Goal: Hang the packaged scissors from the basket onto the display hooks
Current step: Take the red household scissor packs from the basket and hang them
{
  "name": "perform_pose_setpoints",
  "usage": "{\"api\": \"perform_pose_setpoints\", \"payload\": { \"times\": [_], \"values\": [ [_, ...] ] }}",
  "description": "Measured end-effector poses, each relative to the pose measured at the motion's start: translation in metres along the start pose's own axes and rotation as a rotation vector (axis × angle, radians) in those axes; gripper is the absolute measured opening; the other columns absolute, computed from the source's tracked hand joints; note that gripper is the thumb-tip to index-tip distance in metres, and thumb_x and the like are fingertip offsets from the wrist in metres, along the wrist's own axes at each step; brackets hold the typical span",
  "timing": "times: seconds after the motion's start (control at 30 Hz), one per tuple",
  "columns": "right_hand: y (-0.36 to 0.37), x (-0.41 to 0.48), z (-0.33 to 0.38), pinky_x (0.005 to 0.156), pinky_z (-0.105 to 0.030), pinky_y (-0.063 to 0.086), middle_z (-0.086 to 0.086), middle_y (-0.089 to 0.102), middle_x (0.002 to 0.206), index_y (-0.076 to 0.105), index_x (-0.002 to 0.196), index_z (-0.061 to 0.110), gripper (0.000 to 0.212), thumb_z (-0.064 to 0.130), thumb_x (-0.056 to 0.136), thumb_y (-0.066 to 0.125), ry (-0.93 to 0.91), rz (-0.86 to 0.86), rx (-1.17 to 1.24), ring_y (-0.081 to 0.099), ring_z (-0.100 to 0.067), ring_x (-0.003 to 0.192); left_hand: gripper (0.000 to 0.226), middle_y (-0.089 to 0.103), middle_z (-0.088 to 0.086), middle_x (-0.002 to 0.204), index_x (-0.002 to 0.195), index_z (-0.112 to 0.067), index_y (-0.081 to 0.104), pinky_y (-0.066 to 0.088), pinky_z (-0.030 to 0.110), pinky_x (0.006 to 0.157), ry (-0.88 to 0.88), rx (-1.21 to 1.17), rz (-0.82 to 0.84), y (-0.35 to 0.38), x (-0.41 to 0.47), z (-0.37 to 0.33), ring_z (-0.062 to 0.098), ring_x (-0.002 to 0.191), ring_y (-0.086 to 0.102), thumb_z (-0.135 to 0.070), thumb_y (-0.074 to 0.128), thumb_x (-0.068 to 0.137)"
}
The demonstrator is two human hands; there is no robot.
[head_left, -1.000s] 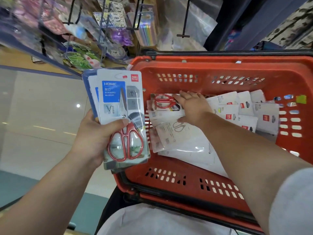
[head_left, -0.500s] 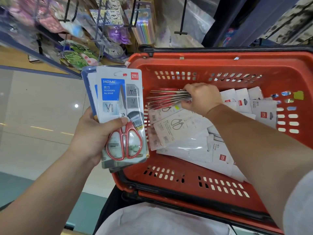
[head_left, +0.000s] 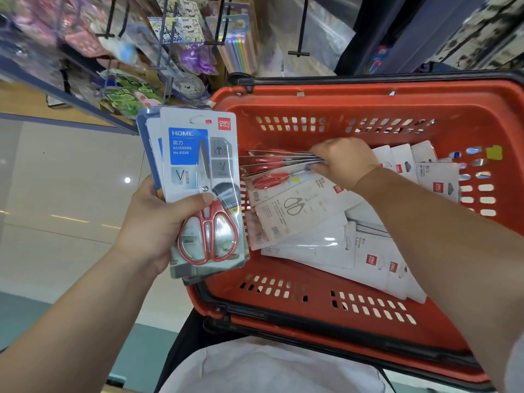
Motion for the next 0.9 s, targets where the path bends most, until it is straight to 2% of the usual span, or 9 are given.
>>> {"api": "perform_pose_setpoints", "payload": {
  "times": [0.13,0.23,0.37,0.47,0.53,0.63,0.77,0.9],
  "values": [
    [-0.023,-0.024,-0.004,0.073,-0.039,0.053,-0.010,0.073,0.092,0.071,0.102,0.015,0.022,0.036,0.095,0.070,0.057,0.158,0.083,0.065,-0.035,0.089,0.058,0.081,-0.001,0.108,0.126,-0.020,0.064,0.064,0.043,0.079,0.020,0.015,-0.011,0.001,-0.006,-0.008,0.024,0.093,0.080,0.002,0.085,0.078],
    [-0.036,-0.053,-0.010,0.067,-0.036,0.048,0.000,0.066,0.081,0.072,0.091,0.018,0.016,0.033,0.091,0.077,0.099,0.341,0.176,0.061,-0.026,0.080,0.055,0.081,-0.002,0.106,0.121,-0.023,0.065,0.063,0.045,0.082,0.034,0.049,-0.018,0.004,-0.013,-0.012,0.023,0.091,0.080,0.000,0.087,0.076],
    [-0.023,-0.082,-0.015,0.065,-0.033,0.047,0.004,0.068,0.089,0.072,0.091,0.027,0.017,0.040,0.086,0.082,0.115,0.609,0.191,0.063,-0.020,0.081,0.051,0.080,-0.013,0.090,0.105,-0.033,0.065,0.063,0.037,0.078,0.084,0.163,-0.001,0.022,-0.021,-0.018,0.013,0.082,0.079,-0.002,0.090,0.074],
    [0.007,-0.091,-0.025,0.070,-0.032,0.047,-0.001,0.069,0.102,0.072,0.099,0.018,0.031,0.041,0.082,0.085,0.172,0.710,0.206,0.064,-0.022,0.091,0.054,0.081,-0.009,0.095,0.113,-0.027,0.070,0.063,0.033,0.077,0.128,0.237,0.067,0.048,-0.019,-0.017,0.011,0.086,0.079,0.000,0.092,0.071],
    [0.025,-0.092,-0.034,0.080,-0.034,0.052,-0.005,0.071,0.111,0.074,0.105,0.013,0.041,0.039,0.076,0.089,0.225,0.676,0.246,0.065,-0.024,0.097,0.058,0.081,-0.008,0.099,0.120,-0.022,0.070,0.062,0.029,0.079,0.156,0.299,0.106,0.067,-0.012,-0.011,0.008,0.088,0.078,-0.001,0.093,0.070],
    [0.036,-0.095,-0.054,0.091,-0.031,0.050,0.000,0.065,0.127,0.070,0.124,0.020,0.064,0.039,0.069,0.094,0.354,0.523,0.341,0.060,-0.021,0.109,0.060,0.078,-0.013,0.101,0.122,-0.024,0.067,0.057,0.025,0.078,0.181,0.435,0.146,0.094,0.003,0.002,0.006,0.090,0.076,-0.008,0.093,0.070],
    [0.040,-0.111,-0.077,0.086,-0.027,0.050,-0.006,0.064,0.132,0.055,0.142,0.023,0.086,0.036,0.068,0.096,0.593,0.233,0.579,0.060,-0.020,0.107,0.056,0.074,-0.008,0.106,0.117,-0.027,0.058,0.053,0.025,0.075,0.165,0.600,0.181,0.121,0.021,0.026,0.012,0.093,0.071,-0.018,0.092,0.073],
    [0.042,-0.133,-0.086,0.090,-0.028,0.052,-0.008,0.064,0.136,0.049,0.148,0.020,0.096,0.034,0.067,0.098,0.832,-0.009,0.795,0.062,-0.021,0.116,0.060,0.069,-0.007,0.106,0.126,-0.023,0.058,0.054,0.030,0.081,0.111,0.690,0.186,0.128,0.032,0.050,0.020,0.097,0.069,-0.019,0.090,0.075]
  ]
}}
Point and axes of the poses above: each hand's wrist, its own x-axis towards the middle knuckle, its own y-axis out of the palm, z = x × y, the point moved 10 cm from there along x, towards the middle knuckle
